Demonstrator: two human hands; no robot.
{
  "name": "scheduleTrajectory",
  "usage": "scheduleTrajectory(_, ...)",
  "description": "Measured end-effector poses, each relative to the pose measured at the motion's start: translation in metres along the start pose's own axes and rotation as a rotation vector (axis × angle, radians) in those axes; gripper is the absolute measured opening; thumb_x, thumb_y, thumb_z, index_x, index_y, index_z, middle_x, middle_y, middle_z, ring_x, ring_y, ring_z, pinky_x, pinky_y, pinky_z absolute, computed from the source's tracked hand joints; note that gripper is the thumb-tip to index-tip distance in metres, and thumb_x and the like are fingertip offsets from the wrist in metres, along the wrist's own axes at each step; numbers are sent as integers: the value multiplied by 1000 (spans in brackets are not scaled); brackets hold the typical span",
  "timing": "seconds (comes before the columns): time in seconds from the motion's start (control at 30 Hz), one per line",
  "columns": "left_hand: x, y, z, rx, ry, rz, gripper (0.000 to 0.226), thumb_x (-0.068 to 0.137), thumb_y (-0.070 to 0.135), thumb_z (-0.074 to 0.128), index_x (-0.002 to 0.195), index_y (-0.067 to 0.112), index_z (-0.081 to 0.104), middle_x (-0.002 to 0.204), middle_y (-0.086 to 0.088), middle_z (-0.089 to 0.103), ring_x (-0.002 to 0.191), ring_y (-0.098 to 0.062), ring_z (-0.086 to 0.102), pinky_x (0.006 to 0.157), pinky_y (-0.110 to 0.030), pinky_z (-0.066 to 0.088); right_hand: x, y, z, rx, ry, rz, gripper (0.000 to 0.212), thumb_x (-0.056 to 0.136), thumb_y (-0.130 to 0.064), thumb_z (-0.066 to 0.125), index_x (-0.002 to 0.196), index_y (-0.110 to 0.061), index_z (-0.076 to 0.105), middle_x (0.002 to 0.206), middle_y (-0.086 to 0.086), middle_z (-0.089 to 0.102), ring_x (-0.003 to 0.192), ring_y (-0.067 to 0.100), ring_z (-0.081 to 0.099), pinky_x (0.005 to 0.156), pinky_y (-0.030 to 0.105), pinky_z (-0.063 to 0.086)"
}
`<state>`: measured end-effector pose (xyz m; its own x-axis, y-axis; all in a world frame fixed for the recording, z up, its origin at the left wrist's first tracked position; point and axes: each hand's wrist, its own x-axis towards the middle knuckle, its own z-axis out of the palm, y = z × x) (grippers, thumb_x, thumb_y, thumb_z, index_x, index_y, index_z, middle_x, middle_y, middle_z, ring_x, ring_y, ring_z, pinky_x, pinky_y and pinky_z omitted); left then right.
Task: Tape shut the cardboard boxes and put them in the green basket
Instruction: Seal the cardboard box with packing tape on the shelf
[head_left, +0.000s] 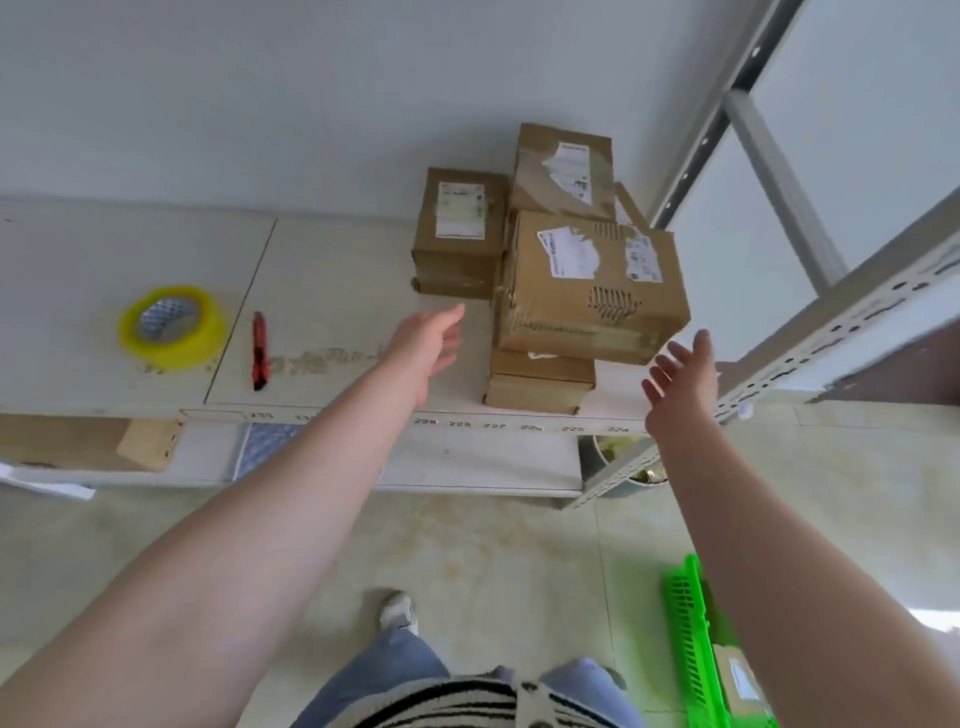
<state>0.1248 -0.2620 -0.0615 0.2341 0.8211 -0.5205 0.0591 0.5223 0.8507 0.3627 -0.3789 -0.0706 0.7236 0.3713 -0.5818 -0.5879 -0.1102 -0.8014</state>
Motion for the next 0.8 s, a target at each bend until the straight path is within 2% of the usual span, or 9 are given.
scheduleTrajectory(0.1,-4,33,14,128,-231,-8,49,91,49,60,130,20,53,142,-3,50,130,-22,46,107,-40,39,-19,-9,16,-83,-91,5,68,84,-71,51,134,-26,54,129,2,56,121,19,51,107,40,38)
scheduleTrajectory(0.2,-17,49,32,202,-395,-51,81,84,60,62,147,17,36,151,-4,41,137,-27,39,113,-50,31,-41,-14,24,-126,-40,-15,71,81,-70,58,134,-23,50,130,4,56,119,24,54,103,41,43)
scheduleTrajectory(0.27,-24,47,38,235,-373,-21,97,79,65,66,149,14,23,153,-5,34,134,-27,40,112,-50,30,-54,-14,24,-112,34,-43,71,79,-65,65,132,-19,50,125,4,59,110,24,60,95,40,50)
scheduleTrajectory(0.37,-35,46,31,237,-228,132,82,73,66,72,123,20,25,119,7,45,93,-5,49,83,-28,37,-78,-8,32,-64,36,-98,71,77,-58,72,130,-16,50,118,6,64,100,23,68,82,34,57)
scheduleTrajectory(0.4,-36,50,24,200,-169,184,78,72,63,74,116,22,25,106,13,43,84,2,44,72,-20,35,-87,-5,40,-59,7,-112,70,77,-57,73,128,-15,50,117,7,65,99,23,69,82,33,57)
scheduleTrajectory(0.47,-31,63,2,77,-51,241,71,73,54,78,112,22,28,98,16,45,81,5,44,61,-16,30,-103,5,64,-78,-71,-124,68,76,-56,74,123,-14,49,116,6,64,102,23,67,87,35,57)
scheduleTrajectory(0.53,-21,80,-29,-8,56,283,65,76,47,80,113,21,33,98,11,54,81,-2,52,63,-20,37,-115,16,95,-131,-174,-131,65,76,-55,75,120,-15,48,118,5,62,107,22,64,91,37,55)
scheduleTrajectory(0.67,-1,104,-99,-4,173,332,63,77,40,81,118,17,40,107,5,61,98,-15,63,87,-37,54,-127,30,155,-245,-377,-76,60,75,-53,76,119,-24,48,117,0,61,108,20,62,96,40,51)
scheduleTrajectory(0.8,14,106,-156,-44,158,303,58,79,33,81,120,17,44,110,5,65,93,-7,66,88,-36,57,-117,35,195,-349,-664,31,79,69,-57,76,138,-28,48,126,-3,64,110,16,62,87,35,43)
